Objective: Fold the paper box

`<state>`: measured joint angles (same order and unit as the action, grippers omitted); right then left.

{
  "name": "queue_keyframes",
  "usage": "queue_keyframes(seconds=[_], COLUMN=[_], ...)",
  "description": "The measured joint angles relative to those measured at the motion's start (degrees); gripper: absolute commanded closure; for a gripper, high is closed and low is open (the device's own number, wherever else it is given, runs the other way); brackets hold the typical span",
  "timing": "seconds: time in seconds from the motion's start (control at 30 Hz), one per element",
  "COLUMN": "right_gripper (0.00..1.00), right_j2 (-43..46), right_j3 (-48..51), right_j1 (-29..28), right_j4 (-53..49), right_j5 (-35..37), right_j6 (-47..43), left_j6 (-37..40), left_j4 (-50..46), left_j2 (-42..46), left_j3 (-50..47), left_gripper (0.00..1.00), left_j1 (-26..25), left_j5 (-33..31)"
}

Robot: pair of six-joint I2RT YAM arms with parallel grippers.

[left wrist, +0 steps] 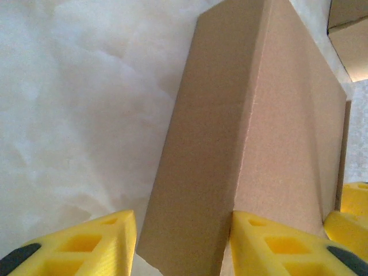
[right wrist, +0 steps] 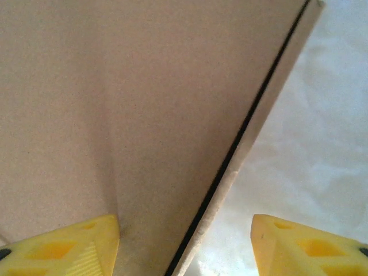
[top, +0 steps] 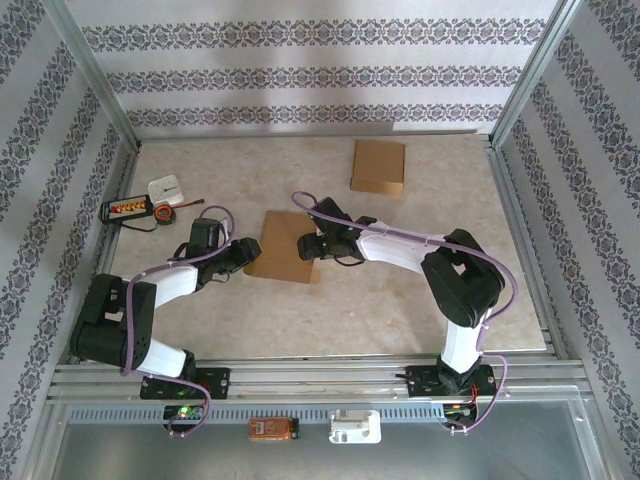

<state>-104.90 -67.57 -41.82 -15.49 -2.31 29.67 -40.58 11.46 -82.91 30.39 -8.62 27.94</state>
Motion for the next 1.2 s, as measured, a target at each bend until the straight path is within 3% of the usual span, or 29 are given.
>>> queue_keyframes(seconds=[0.13, 0.33, 0.5, 0.63, 0.8, 1.0, 1.2], right_gripper=[0.31, 0.29, 0.19, 0.17, 0.34, 0.52, 0.59], right_j2=[1.09, 4.02, 5.97, 5.6, 3.13, 2.54, 2.4], right_j3=[-0.09, -2.03, -2.19, -3.32, -5.35, -1.05, 4.98], right_j1=[-0.02, 0.04, 0.04, 0.55, 0.85, 3.21, 6.12], right_j4=[-1.68, -3.8, -4.07, -5.31, -5.33, -2.25, 1.29], right_j5=[0.68, 1.49, 1.46, 0.7, -0.22, -3.23, -7.41], right_j6=[-0.02, -0.07, -1.09, -1.38, -0.48, 2.84, 6.43], left_j6=[0.07, 4.04, 9.53, 12.63, 12.5, 10.03, 7.41], left_j4=[-3.98, -14.64, -22.08, -25.03, -24.37, -21.03, -17.33], left_j2=[3.56, 17.7, 27.47, 28.7, 23.89, 21.77, 21.14], left_j3=[-0.48, 1.64, 3.58, 3.61, 3.41, 2.08, 1.68], left_gripper=[0.38, 0.3, 0.25, 0.18, 0.06, 0.0, 0.0], left_j1=[0.0, -0.02, -0.52, -0.81, -0.81, -0.81, -0.81], left_j5=[-0.44, -4.13, -7.45, -8.02, -4.33, -1.36, 0.63])
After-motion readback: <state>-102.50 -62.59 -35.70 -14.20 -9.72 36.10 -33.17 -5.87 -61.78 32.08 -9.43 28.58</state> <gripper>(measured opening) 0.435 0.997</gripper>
